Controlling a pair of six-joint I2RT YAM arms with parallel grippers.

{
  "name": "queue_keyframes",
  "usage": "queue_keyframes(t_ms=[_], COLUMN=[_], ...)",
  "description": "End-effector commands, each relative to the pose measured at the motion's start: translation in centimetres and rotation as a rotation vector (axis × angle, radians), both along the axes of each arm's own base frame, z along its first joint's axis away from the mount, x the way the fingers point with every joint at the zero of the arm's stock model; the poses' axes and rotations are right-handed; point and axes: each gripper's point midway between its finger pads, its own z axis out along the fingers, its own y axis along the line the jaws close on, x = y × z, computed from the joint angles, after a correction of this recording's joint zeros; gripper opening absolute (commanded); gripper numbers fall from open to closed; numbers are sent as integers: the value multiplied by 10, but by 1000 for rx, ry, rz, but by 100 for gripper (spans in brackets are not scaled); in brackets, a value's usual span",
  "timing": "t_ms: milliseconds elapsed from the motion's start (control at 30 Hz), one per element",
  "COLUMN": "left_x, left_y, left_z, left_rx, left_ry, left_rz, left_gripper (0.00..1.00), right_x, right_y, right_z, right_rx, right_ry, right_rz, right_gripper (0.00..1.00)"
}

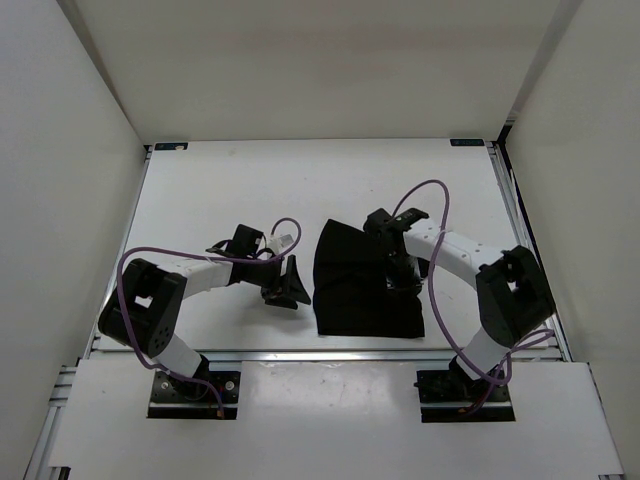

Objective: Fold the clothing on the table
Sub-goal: Flatten the skirt out

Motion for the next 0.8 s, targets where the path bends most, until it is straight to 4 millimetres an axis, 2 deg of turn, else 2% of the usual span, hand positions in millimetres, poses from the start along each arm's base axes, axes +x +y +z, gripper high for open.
queue_keyframes(t_ms=[0,200,267,467,500,633,733,767], left_x=[-3,-2,-1,-1,-1,0,2,3], left_y=[0,0,-1,3,3,5,6,7], left_z=[7,8,8,9,9,12,15,14], left_rx=[-36,-39,-42,-49,-55,-48,-49,-49], left_ry=[-18,-20,-19,-13,-15,-27,-40,-34], left_rz=[-16,-16,-14,3,3,0,3,11], left_gripper=[71,70,70,71,70,71,71,70], right_x=[-17,-18,-20,-20,-19,-10,12,15], right_y=[-9,-10,-9,-12,-12,-17,-17,-24], right_z=[1,-2,-3,-8,-6,8,36,44], right_rx=[-20,-4,2,-8,-10,-39,-37,-50], right_ry=[14,11,19,22,18,-18,-81,-86], right_rz=[-27,-43,-44,-48,-54,-43,-44,-61], right_gripper=[40,37,33,1,0,0,0,0])
